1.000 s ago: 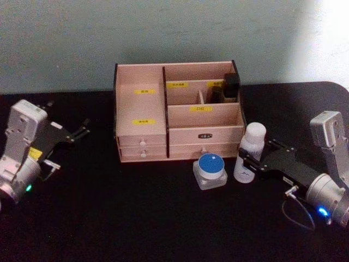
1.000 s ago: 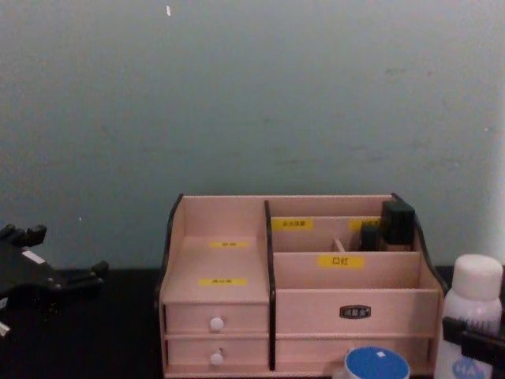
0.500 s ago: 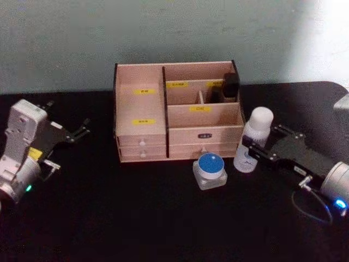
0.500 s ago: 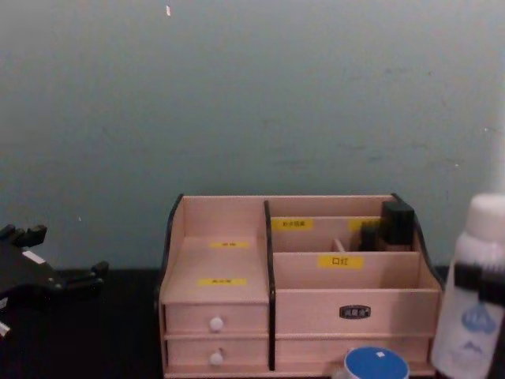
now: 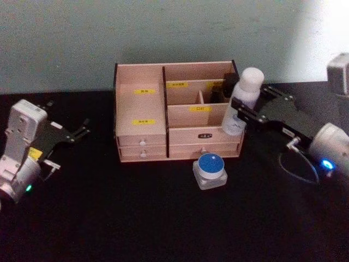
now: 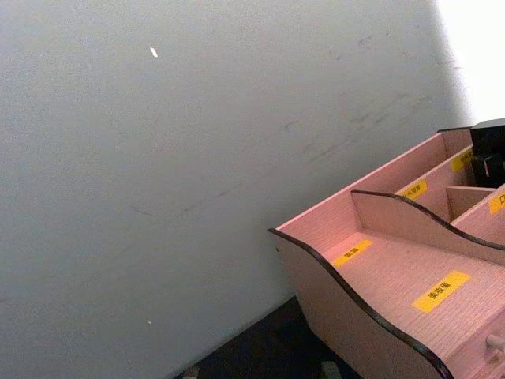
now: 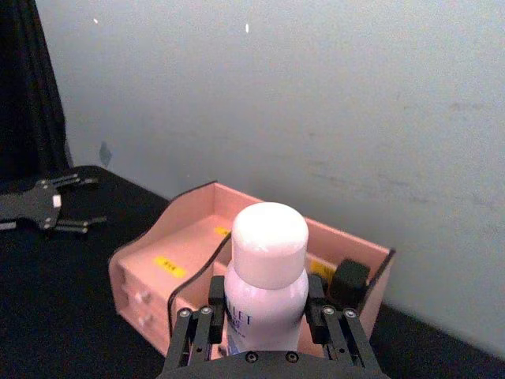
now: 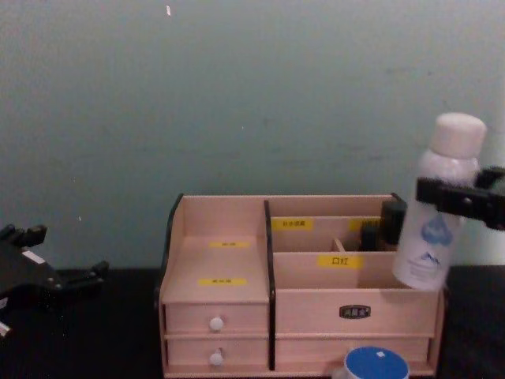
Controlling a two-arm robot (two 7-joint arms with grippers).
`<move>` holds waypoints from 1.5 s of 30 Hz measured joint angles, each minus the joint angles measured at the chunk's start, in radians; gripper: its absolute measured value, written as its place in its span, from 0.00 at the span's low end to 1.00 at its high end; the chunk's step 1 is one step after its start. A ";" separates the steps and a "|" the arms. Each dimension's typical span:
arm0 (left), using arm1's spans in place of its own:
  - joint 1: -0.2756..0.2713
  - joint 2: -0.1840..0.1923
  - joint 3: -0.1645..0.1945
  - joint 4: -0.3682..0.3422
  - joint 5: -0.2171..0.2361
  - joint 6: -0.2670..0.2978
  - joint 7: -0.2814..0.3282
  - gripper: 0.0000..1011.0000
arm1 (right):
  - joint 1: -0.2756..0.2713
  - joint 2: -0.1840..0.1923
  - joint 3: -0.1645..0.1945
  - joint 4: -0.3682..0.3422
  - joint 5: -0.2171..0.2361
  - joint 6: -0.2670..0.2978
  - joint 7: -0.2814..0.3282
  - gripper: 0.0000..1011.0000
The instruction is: Pick up the facial cleanser and watermelon frost from the table and place them into the tiered storage box.
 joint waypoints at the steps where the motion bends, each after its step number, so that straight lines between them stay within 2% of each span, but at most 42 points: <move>1: 0.000 0.000 0.000 0.000 0.000 0.000 0.000 0.99 | 0.014 -0.005 -0.005 0.011 -0.002 0.000 0.002 0.59; 3: 0.000 0.000 0.000 0.000 0.000 0.000 0.000 0.99 | 0.069 -0.026 -0.027 0.057 -0.012 0.000 0.009 0.59; 4: 0.000 0.000 0.000 0.000 0.000 0.000 0.000 0.99 | 0.069 -0.026 -0.027 0.057 -0.012 0.000 0.009 0.59; 10: 0.000 0.000 0.000 0.000 0.000 0.000 0.000 0.99 | 0.194 -0.081 -0.079 0.180 -0.039 -0.001 0.027 0.59; 14: 0.000 0.000 0.000 0.000 0.000 0.000 0.000 0.99 | 0.252 -0.111 -0.100 0.247 -0.049 -0.003 0.034 0.59; 15: 0.000 0.000 0.000 0.000 0.000 0.000 0.000 0.99 | 0.252 -0.111 -0.100 0.247 -0.049 -0.003 0.034 0.59; 21: 0.000 0.000 0.000 0.000 0.000 0.000 0.000 0.99 | 0.342 -0.165 -0.129 0.362 -0.065 -0.017 0.043 0.59; 31: 0.000 0.000 0.000 0.000 0.000 0.000 0.000 0.99 | 0.426 -0.225 -0.154 0.475 -0.076 -0.025 0.056 0.59; 45: 0.000 0.000 0.000 0.000 0.000 0.000 0.000 0.99 | 0.469 -0.263 -0.176 0.546 -0.089 -0.035 0.070 0.59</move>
